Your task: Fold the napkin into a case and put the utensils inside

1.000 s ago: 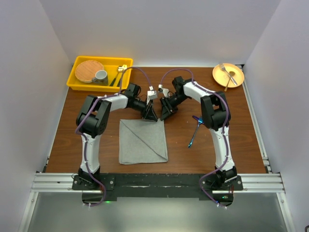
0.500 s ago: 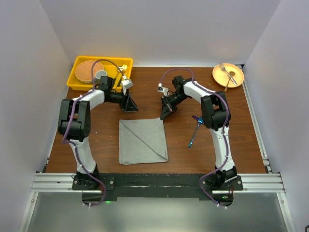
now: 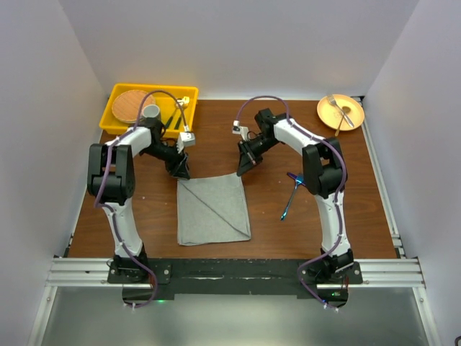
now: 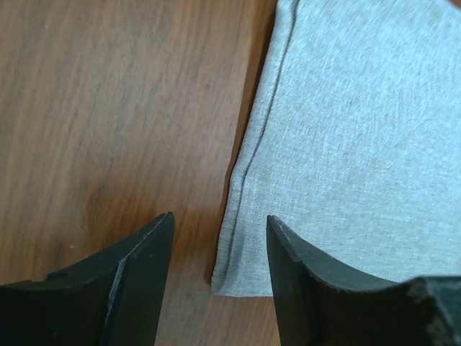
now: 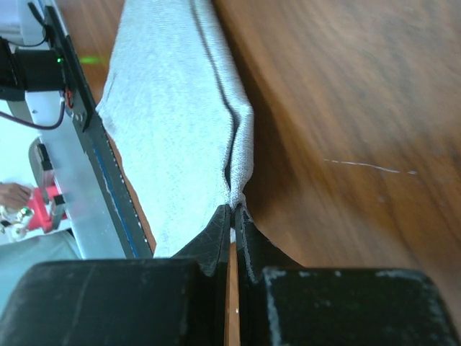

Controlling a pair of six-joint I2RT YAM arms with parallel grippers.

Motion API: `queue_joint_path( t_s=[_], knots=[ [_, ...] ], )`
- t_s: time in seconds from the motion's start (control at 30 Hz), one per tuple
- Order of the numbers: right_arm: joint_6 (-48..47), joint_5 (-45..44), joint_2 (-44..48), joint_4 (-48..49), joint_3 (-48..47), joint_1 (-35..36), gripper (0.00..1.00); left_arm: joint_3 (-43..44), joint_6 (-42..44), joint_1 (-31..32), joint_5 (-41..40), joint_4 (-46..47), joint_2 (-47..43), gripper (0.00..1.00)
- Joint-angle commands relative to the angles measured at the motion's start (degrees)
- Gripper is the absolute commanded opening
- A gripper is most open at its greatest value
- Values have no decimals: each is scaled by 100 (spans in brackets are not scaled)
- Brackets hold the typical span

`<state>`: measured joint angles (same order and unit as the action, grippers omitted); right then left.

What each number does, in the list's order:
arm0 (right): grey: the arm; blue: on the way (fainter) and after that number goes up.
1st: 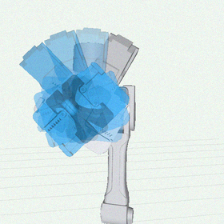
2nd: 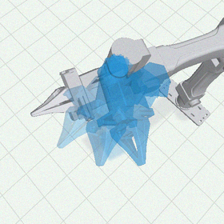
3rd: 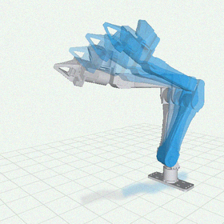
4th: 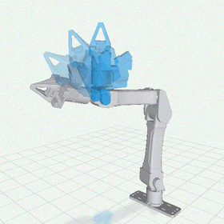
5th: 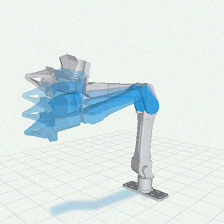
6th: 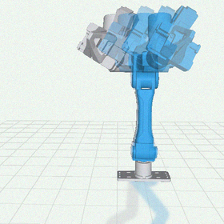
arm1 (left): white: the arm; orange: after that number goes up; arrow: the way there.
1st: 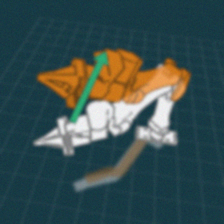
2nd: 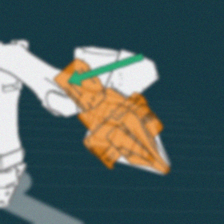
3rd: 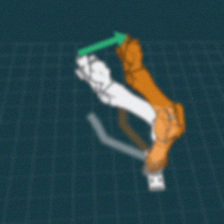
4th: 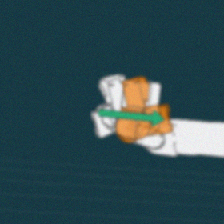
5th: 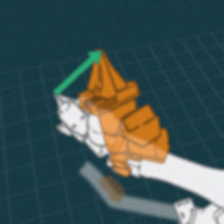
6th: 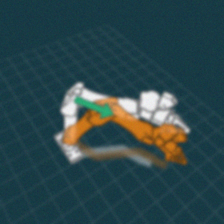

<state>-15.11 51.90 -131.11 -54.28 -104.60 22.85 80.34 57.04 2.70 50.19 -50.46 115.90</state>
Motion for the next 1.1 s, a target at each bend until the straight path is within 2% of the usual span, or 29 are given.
queue_joint_path(
  t_s=[0.0,0.37,0.73,1.07],
  knots=[
    [-308,-13,577,23,71,123,0,316,501,-6,-238,-315,188,58],
    [-536,-66,868,128,299,141,0,211,791,-94,-633,-764,320,51],
    [-528,-4,964,251,431,141,0,0,765,-129,-915,-667,284,42],
    [-466,-22,956,287,458,141,0,-193,941,-129,-1284,-623,267,41]
  ],
)
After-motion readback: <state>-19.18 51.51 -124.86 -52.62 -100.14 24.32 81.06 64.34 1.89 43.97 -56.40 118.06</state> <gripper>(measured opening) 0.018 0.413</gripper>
